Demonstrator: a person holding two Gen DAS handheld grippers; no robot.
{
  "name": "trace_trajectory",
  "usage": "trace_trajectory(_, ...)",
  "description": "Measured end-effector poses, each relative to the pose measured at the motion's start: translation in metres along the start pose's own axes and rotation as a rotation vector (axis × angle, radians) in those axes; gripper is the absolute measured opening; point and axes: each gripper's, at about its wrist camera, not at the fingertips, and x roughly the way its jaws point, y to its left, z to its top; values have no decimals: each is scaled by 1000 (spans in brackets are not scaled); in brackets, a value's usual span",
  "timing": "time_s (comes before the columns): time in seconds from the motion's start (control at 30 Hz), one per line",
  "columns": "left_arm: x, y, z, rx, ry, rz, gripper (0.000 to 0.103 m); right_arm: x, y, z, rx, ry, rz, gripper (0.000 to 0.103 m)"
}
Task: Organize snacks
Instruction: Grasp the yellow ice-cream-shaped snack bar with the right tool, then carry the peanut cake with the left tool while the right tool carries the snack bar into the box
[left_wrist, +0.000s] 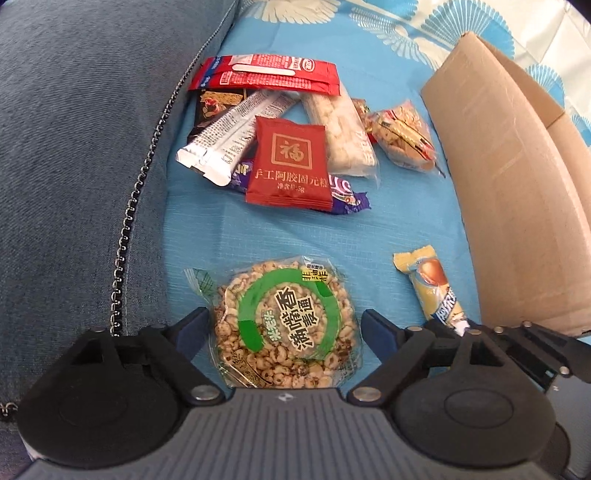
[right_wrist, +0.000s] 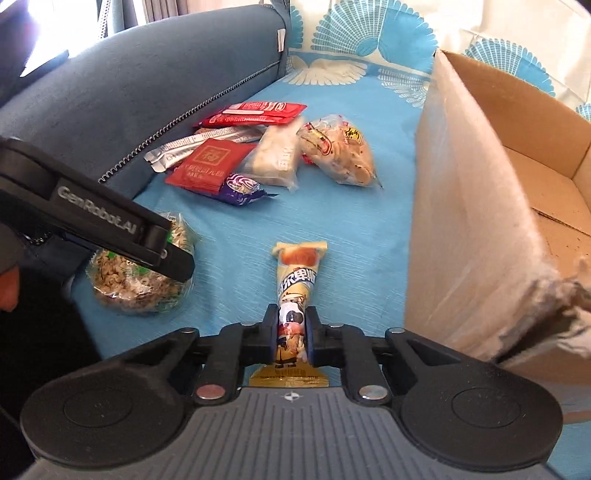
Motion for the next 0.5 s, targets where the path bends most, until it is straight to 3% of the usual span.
trace_trajectory(0.2, 7, -10, 0, 47, 28, 39, 96, -8, 1, -8, -30, 1, 46, 14)
trace_trajectory(0.4, 12, -15, 0, 75, 49, 60, 96, -3, 3, -12, -63, 12, 34, 15)
trace_trajectory(0.5, 11, -17, -1, 74, 32, 71, 92, -2, 3, -11, -65, 10, 31, 14)
